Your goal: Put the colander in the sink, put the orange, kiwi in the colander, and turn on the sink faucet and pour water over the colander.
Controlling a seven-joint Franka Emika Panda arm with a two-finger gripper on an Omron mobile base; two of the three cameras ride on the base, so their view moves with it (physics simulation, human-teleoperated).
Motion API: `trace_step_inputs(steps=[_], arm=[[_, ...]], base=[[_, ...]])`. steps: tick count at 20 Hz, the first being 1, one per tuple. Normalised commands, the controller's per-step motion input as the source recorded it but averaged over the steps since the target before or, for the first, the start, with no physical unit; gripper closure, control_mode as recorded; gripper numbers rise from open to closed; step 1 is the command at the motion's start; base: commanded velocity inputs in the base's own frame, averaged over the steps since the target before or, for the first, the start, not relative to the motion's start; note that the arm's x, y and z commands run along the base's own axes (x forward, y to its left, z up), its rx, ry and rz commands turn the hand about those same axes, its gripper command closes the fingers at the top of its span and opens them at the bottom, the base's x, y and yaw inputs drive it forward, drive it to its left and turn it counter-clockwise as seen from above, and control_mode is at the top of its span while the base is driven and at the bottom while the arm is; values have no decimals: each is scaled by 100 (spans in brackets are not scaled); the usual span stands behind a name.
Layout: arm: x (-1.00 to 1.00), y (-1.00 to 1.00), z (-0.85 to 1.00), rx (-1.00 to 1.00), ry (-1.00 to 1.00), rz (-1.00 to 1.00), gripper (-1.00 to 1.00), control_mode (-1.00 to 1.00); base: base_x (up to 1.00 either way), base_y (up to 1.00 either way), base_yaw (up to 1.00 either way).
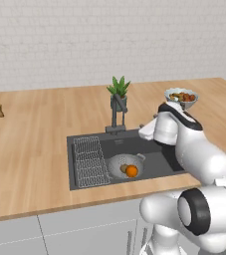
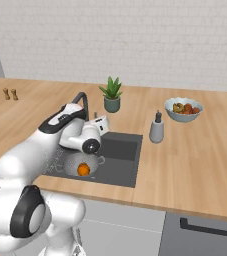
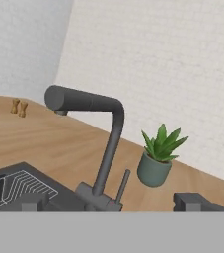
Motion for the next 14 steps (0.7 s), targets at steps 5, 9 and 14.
trace_step_inputs(steps=[5,9,14], arm=[[0,-9,17,0,6,2,-100,-100],[0,0,14,1,0,0,-100,-100],[0,0,3,3,0,1,-100,-100]], base=[[0,0,0],[0,0,0],[0,0,0]])
